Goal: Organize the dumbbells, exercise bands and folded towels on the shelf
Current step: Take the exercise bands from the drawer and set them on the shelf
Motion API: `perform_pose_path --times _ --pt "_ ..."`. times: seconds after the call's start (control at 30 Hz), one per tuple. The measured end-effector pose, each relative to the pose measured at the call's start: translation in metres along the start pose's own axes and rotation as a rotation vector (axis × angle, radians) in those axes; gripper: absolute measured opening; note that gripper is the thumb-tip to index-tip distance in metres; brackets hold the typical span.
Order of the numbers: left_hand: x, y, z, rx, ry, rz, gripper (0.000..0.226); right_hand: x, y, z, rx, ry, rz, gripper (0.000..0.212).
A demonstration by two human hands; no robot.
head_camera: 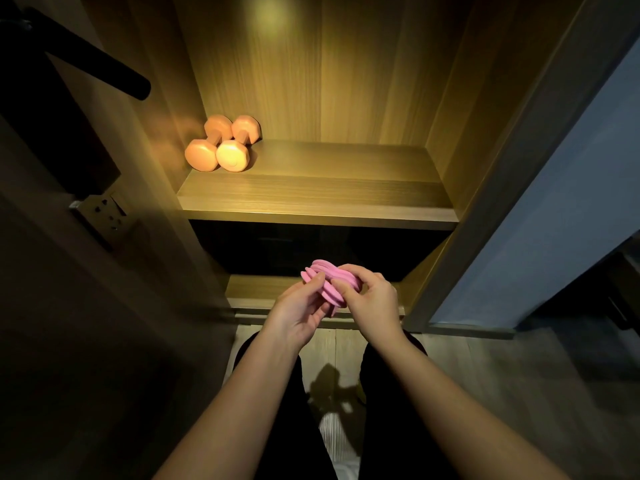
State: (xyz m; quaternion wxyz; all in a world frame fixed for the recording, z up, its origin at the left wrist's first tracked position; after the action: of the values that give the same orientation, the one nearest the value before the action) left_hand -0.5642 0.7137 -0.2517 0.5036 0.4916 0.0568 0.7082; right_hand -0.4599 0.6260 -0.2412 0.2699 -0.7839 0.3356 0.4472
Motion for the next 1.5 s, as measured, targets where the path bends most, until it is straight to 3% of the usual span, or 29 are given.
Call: perform_pose_path --times 0.33,0.57,0.83,0.93,1.1,1.27,1.5 --pt "-0.008 -0.002 -0.017 0.055 0.005 0.035 0.025 -0.002 0.01 0.008 -0.343 -0.039 -0.04 0.026" --pt "-0.011 -0.002 -0.022 0.068 -0.023 0.067 0.019 0.001 0.014 0.002 -0.221 -0.108 -0.028 0.016" --pt "-0.013 0.003 -0.02 0.047 0.061 0.055 0.016 -0.001 0.017 0.002 -0.23 -0.07 -0.079 0.019" --pt "-0.015 0.004 -0.024 0.081 0.051 0.055 0.014 0.0 0.018 0.005 -0.268 -0.035 -0.091 0.022" --pt "-0.021 -0.001 -0.029 0.086 0.115 0.068 0.02 -0.003 0.029 0.012 -0.371 0.077 -0.17 0.051" --pt "-0.028 -0.007 -0.023 0.062 0.187 0.041 0.026 -0.008 0.032 0.01 -0.273 0.194 -0.233 0.043" --pt "-0.03 -0.009 -0.015 0.035 0.245 0.04 0.021 -0.013 0.03 0.01 -0.272 0.346 -0.273 0.044"
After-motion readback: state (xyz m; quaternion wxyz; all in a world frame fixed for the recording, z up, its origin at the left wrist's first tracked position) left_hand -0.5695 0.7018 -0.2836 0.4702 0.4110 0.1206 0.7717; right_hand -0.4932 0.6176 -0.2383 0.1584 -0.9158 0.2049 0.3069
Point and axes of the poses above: each hand's wrist, its own y-axis away from the middle knuckle, its own z-axis out of the palm, x = y × z, the point moved 6 cm from there along -y, towards the middle knuckle, and after that the axes turned 5 degrees about -x, right-handed, at the moved point
